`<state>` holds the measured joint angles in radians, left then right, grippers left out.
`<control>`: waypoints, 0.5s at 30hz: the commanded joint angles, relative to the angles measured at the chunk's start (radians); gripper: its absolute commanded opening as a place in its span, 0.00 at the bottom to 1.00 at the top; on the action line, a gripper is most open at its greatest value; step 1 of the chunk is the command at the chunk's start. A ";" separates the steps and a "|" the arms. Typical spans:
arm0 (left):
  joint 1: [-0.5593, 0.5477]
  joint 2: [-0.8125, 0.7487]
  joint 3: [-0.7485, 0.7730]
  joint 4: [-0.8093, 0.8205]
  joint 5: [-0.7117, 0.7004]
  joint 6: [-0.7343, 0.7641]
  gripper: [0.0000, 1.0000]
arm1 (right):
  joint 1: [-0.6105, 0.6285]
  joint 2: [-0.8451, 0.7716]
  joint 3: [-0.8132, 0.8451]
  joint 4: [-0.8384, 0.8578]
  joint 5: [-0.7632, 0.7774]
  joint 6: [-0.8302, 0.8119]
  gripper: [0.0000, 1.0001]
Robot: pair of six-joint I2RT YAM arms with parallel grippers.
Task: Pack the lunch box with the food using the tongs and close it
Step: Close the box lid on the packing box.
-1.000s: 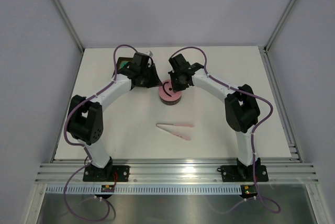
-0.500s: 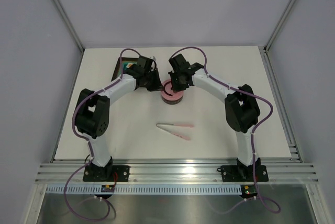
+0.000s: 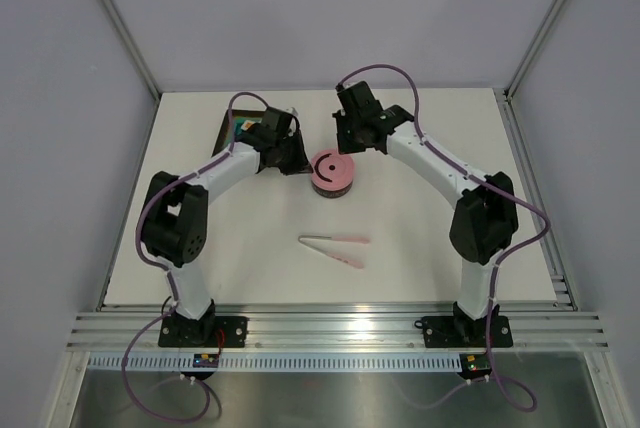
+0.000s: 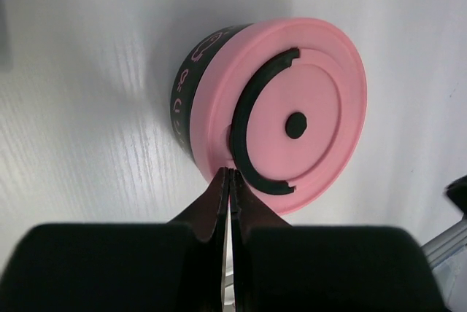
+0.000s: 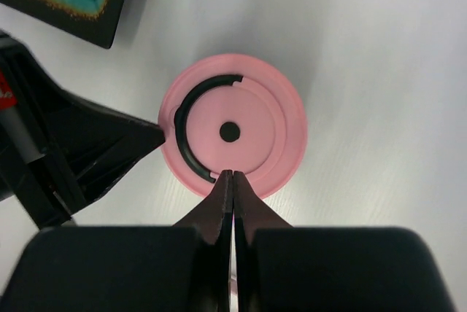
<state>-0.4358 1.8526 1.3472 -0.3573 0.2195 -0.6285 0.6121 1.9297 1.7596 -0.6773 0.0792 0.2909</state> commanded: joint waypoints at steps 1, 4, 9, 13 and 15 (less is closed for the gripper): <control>-0.003 -0.104 -0.002 -0.038 -0.061 0.030 0.00 | -0.025 -0.026 0.008 0.008 0.030 -0.009 0.00; -0.001 -0.147 0.004 -0.052 -0.069 0.032 0.00 | -0.025 0.035 -0.017 0.021 0.010 -0.001 0.00; -0.001 -0.216 -0.006 -0.074 -0.088 0.039 0.00 | -0.025 0.106 -0.052 0.039 -0.044 0.020 0.00; 0.000 -0.292 -0.032 -0.088 -0.115 0.041 0.00 | -0.025 0.060 -0.040 0.033 -0.042 0.022 0.00; -0.001 -0.346 -0.040 -0.088 -0.126 0.042 0.00 | -0.025 0.023 -0.032 0.028 -0.027 0.019 0.00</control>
<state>-0.4366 1.6039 1.3193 -0.4458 0.1398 -0.6044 0.5854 2.0338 1.6993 -0.6491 0.0429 0.3084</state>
